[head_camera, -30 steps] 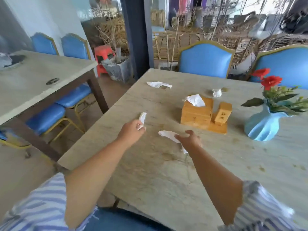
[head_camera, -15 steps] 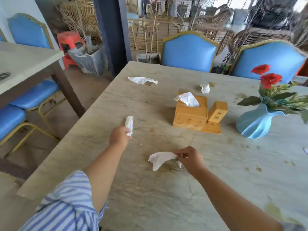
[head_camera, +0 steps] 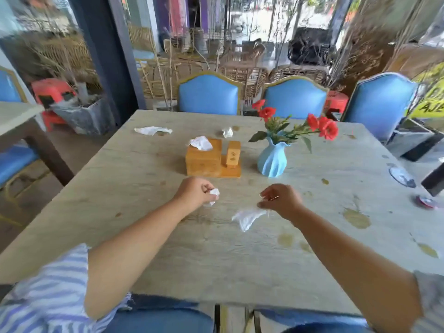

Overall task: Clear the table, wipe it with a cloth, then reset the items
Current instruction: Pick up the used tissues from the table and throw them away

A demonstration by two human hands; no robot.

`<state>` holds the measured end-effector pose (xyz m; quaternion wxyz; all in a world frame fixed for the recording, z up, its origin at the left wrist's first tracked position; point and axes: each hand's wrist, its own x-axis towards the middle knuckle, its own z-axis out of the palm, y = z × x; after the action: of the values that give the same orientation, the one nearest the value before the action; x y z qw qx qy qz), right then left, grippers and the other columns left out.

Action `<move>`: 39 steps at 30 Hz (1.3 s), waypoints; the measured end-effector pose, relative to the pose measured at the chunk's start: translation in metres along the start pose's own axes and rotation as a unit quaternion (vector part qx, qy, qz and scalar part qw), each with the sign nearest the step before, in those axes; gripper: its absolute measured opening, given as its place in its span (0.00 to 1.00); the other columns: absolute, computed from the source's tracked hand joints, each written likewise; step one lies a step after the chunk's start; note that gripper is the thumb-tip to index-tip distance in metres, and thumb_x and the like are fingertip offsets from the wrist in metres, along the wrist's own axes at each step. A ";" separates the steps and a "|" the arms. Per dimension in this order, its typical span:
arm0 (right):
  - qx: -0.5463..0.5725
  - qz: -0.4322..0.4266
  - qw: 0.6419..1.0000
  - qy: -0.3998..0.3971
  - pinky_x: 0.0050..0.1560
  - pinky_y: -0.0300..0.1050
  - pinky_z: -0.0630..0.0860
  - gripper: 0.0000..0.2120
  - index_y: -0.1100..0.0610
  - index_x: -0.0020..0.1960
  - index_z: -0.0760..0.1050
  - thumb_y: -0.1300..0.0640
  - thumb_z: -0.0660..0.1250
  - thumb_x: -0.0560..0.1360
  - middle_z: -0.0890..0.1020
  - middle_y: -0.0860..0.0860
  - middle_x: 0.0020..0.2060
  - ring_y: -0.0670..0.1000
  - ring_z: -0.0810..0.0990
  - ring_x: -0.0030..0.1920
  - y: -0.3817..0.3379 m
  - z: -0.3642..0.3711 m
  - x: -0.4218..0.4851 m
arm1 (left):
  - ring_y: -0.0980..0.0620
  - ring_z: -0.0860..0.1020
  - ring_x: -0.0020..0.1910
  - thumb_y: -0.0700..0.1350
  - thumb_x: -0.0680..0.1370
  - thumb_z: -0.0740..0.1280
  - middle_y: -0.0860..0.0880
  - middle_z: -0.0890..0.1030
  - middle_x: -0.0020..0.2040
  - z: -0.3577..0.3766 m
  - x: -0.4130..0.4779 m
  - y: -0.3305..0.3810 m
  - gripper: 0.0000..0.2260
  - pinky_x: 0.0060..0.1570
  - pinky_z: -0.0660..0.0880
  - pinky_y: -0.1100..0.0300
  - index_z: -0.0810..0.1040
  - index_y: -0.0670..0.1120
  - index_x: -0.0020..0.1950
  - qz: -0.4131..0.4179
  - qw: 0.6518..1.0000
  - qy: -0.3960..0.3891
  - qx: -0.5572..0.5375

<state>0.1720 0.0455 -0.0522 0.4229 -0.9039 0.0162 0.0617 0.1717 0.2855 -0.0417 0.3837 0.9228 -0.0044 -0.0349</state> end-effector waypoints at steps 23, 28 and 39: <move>0.012 0.137 0.973 0.185 0.39 0.39 0.73 0.09 0.59 0.49 0.82 0.62 0.73 0.69 0.81 0.52 0.41 0.50 0.76 0.40 0.328 -0.361 -0.205 | 0.52 0.74 0.39 0.49 0.71 0.73 0.50 0.77 0.38 0.373 -0.095 0.378 0.11 0.40 0.65 0.63 0.82 0.43 0.47 0.206 0.954 -0.198 0.095; 0.029 0.136 0.970 0.202 0.39 0.37 0.70 0.08 0.60 0.47 0.82 0.64 0.73 0.68 0.80 0.51 0.39 0.48 0.76 0.40 0.395 -0.414 -0.170 | 0.51 0.74 0.36 0.49 0.71 0.73 0.47 0.79 0.37 0.451 -0.056 0.420 0.10 0.39 0.68 0.60 0.80 0.42 0.43 0.211 0.953 -0.209 0.052; 0.051 0.190 0.965 0.176 0.32 0.32 0.68 0.07 0.54 0.42 0.79 0.65 0.71 0.70 0.80 0.51 0.38 0.49 0.76 0.38 0.519 -0.524 -0.046 | 0.52 0.73 0.35 0.45 0.73 0.71 0.47 0.78 0.35 0.590 0.063 0.509 0.07 0.37 0.68 0.59 0.81 0.42 0.43 0.151 0.967 -0.203 -0.025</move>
<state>0.1352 -0.6901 -0.1099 0.4393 -0.8583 0.2644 -0.0200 0.2035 -0.4940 -0.0997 0.3981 0.8753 -0.2207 -0.1633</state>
